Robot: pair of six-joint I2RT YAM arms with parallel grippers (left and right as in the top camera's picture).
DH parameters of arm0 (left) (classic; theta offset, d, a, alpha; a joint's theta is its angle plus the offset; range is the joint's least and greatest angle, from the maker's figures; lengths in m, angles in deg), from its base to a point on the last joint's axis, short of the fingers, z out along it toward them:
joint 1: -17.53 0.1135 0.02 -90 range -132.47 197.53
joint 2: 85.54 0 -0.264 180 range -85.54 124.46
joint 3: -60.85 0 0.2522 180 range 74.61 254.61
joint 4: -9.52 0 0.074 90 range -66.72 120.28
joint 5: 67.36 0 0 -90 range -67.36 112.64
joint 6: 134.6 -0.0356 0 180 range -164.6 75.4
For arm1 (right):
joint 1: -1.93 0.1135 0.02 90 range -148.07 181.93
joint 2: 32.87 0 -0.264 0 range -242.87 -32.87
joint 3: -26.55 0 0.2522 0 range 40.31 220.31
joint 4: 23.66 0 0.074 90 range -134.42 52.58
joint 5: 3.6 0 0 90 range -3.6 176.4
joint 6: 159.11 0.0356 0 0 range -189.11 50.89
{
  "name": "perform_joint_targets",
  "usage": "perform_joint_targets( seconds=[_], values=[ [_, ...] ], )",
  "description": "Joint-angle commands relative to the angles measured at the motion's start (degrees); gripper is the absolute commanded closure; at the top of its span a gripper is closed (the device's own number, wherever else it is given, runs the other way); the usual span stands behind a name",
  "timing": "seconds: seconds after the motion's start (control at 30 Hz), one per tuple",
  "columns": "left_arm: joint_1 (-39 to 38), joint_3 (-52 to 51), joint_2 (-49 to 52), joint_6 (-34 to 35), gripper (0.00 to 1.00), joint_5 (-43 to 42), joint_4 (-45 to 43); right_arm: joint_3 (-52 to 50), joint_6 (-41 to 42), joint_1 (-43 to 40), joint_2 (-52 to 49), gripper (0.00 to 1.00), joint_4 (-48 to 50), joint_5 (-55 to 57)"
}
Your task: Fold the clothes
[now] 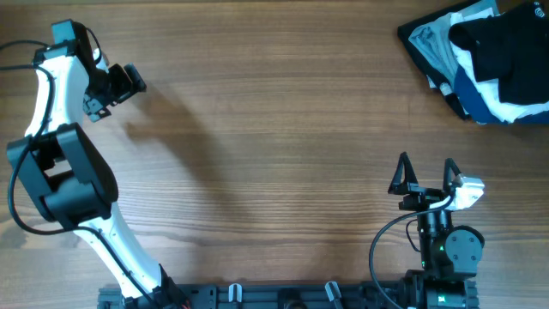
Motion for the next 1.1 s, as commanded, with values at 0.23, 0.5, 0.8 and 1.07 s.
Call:
perform_joint_targets(
  seconds=[0.23,0.5,0.8,1.07],
  values=[
    [-10.29,-12.83,-23.96,-15.1,0.0,-2.45,-22.93,-0.07,0.85,-0.02,0.09,0.0,0.09,1.16],
    [-13.16,-51.39,-54.71,-15.58,0.0,-1.99,-46.14,-0.07,0.83,-0.02,0.09,0.0,0.09,1.18],
    [-12.85,-90.9,-96.74,-15.54,0.0,-2.03,-61.51,-0.07,0.85,-0.02,0.09,0.0,0.09,1.16],
    [-12.09,-99.43,-111.78,-15.28,0.0,-2.8,-61.7,-0.07,0.85,-0.02,0.09,0.0,0.09,1.16]
  ],
)
